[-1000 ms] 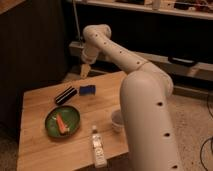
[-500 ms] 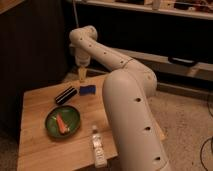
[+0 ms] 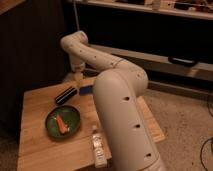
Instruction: Place the white sponge in the ceramic cup
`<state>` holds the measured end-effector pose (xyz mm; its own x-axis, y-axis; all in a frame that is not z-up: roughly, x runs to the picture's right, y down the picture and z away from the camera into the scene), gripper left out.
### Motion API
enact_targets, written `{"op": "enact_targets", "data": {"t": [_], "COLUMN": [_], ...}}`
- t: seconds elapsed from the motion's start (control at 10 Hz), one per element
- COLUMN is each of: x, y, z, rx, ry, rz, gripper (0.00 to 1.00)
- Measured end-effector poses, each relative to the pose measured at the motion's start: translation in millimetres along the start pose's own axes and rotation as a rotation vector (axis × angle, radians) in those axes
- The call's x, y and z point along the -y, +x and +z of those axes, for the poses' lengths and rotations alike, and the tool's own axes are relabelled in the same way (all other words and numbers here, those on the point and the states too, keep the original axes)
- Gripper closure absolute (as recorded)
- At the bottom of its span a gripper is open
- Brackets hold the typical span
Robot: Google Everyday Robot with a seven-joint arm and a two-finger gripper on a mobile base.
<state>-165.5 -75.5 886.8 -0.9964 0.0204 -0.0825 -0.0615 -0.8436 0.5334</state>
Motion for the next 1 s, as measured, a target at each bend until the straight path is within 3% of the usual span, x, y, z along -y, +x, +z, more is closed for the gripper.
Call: {"op": "enact_targets", "data": {"t": [0.3,0.7,1.0], "x": [5,8,-3], "y": [6,8,6], "z": [31,82,96], "rx": [0.044,0.132,0.194], "ry": [0.018,0.001,-0.011], "rz": [-0.019,-0.028,-0.017], "gripper": [0.2,0.2,0.2]}}
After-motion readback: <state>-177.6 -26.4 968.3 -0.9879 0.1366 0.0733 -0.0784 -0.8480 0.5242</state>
